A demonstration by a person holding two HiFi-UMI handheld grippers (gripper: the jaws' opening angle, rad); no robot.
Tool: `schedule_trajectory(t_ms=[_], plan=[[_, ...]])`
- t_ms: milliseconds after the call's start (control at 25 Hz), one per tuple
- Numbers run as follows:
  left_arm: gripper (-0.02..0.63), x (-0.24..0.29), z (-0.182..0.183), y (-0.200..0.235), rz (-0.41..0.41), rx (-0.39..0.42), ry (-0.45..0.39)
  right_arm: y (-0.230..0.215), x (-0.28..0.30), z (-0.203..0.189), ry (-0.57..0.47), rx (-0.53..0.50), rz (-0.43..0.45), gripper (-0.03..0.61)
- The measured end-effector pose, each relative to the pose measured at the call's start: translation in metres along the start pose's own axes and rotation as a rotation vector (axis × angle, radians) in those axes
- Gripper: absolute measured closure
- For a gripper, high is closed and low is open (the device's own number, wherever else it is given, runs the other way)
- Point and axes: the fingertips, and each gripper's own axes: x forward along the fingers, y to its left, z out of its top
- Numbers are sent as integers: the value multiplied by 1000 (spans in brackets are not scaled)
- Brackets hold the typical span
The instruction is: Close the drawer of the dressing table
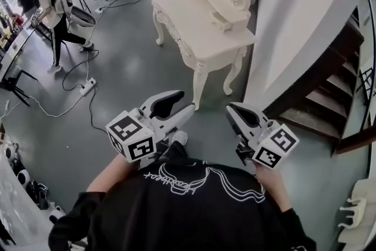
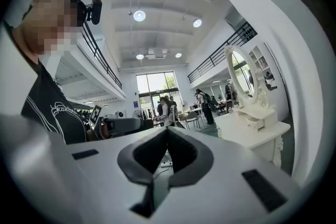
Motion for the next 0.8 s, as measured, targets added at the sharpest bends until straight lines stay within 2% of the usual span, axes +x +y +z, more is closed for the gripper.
schedule_trajectory(t_ms=[200, 400, 800], plan=[[419, 14, -2, 29, 20, -9, 13, -22, 16, -2, 16, 20, -14, 574], [414, 41, -4, 68, -7, -48, 29, -59, 42, -4, 13, 43, -34, 574], [413, 114, 7, 179, -64, -60, 101, -156, 119, -3, 39, 109, -118, 574]])
